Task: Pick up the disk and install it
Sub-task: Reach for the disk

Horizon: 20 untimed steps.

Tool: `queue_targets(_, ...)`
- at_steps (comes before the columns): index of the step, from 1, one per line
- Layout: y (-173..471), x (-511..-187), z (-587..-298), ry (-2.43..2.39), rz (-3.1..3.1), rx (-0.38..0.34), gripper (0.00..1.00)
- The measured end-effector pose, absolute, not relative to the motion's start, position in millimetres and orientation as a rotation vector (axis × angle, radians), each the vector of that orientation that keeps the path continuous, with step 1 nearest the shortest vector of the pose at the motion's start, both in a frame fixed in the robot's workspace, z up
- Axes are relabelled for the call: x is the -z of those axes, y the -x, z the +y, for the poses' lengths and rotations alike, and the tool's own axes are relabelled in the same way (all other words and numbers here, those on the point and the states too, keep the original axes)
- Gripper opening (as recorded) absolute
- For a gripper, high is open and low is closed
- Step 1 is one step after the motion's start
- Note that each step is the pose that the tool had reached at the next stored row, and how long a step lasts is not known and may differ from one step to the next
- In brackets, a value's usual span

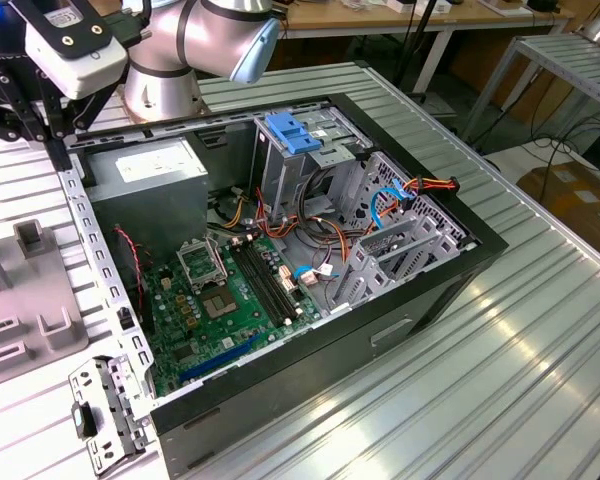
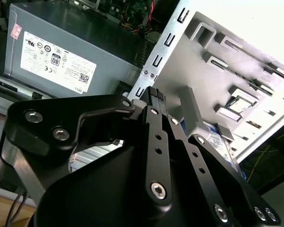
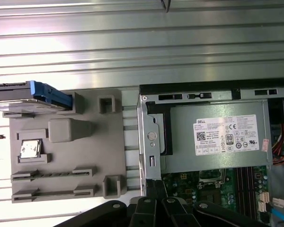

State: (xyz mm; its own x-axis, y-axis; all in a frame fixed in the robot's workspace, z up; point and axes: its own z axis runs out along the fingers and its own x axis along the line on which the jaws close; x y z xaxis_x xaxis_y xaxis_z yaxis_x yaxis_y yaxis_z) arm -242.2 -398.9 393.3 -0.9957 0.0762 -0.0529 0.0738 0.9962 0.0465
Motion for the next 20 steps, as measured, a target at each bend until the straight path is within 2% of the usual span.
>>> queue_targets(20,251.9,-393.3,-398.9,-0.116,3.084,-0.069,0.11)
